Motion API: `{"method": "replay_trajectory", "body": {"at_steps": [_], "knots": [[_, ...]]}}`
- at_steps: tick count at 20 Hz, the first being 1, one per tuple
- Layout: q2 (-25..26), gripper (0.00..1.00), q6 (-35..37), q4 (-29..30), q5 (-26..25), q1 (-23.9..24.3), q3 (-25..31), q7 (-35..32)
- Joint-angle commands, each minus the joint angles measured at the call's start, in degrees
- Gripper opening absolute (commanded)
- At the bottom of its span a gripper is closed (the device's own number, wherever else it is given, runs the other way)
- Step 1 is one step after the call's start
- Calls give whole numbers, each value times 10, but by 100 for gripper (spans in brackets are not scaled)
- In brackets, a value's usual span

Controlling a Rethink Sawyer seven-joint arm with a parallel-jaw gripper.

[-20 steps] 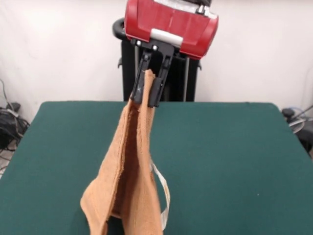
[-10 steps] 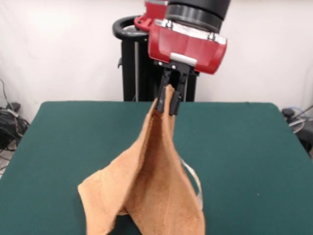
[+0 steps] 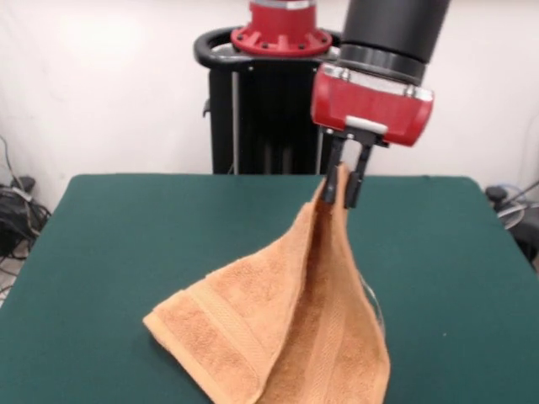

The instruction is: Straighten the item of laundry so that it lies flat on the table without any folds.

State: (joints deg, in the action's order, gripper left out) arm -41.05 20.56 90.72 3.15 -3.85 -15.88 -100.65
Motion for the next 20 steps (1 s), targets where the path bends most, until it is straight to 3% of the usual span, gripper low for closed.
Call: {"method": "replay_trajectory", "body": {"at_steps": [1,11,20], "knots": [[27,0,6,75,40,-45,-32,-202],[59,0,97,61,61,-115,-80,-227],[55,0,121,106,105,-130,-50,-241]]}}
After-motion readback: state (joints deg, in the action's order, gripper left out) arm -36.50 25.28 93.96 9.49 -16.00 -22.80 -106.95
